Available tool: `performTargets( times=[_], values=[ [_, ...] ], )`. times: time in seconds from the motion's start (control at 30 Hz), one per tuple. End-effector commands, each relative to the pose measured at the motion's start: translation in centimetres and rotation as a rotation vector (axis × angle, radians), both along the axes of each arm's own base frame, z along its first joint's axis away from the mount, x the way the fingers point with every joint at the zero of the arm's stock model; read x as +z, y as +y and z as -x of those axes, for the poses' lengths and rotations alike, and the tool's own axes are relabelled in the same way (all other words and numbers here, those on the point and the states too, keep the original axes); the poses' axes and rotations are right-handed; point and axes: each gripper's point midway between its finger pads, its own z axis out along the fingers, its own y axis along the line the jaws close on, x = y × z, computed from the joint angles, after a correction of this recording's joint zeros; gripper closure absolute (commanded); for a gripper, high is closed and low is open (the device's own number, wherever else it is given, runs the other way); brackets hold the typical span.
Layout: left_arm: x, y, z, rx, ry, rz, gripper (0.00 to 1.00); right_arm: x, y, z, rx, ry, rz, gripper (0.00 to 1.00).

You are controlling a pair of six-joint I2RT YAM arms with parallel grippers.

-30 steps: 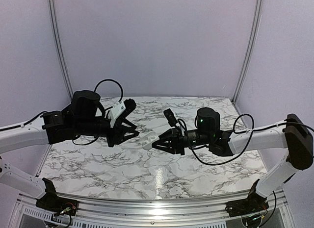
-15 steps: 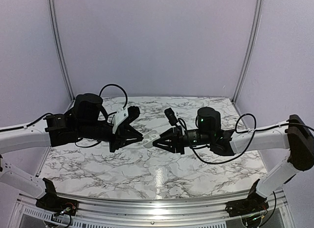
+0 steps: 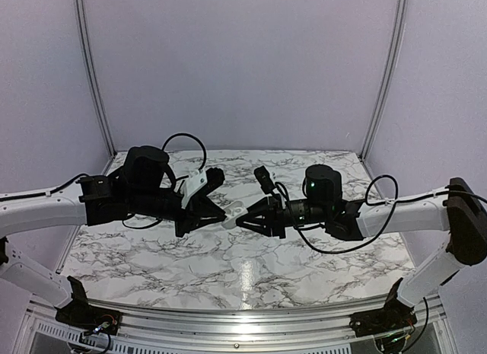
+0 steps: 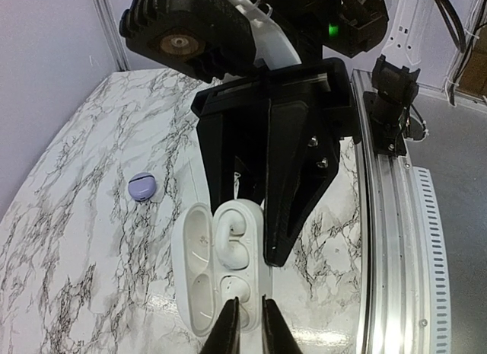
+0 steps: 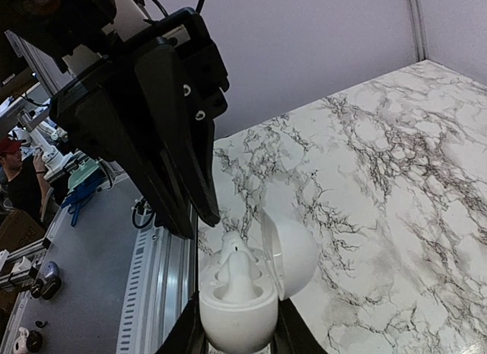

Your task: Insert the wireless bluetooth earbuds into the charging case

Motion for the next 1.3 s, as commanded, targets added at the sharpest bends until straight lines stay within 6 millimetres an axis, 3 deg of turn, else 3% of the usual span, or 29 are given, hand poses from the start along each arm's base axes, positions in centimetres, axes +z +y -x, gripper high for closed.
performTargets(
  times=[0.0,0.4,0.57,0.73,1.27],
  values=[
    [0.6,-0.3,-0.4,0.003,-0.022,-0.005,0.89,2.9,0.3,0.3,0.018,-0.06,-0.055,1.0],
    [-0.7,-0.2,-1.5,0.058,-0.02,-0.053,0.87,3.1,0.4,0.5,0.025,-0.065,-0.061,1.0],
    [-0.8,-0.2,-1.6,0.06,-0.02,-0.061,0.9,3.1,0.3,0.6,0.028,-0.064,-0.062,1.0],
    [-0.8,-0.2,-1.3,0.047,-0.011,-0.056,1.0,3.2,0.3,0.9,0.042,-0.075,-0.072,1.0],
    [-0.2,-0.4,1.0,-0.074,0.099,-0.023,1.0,3.6,-0.4,3.6,0.175,-0.228,-0.099,1.0]
  ],
)
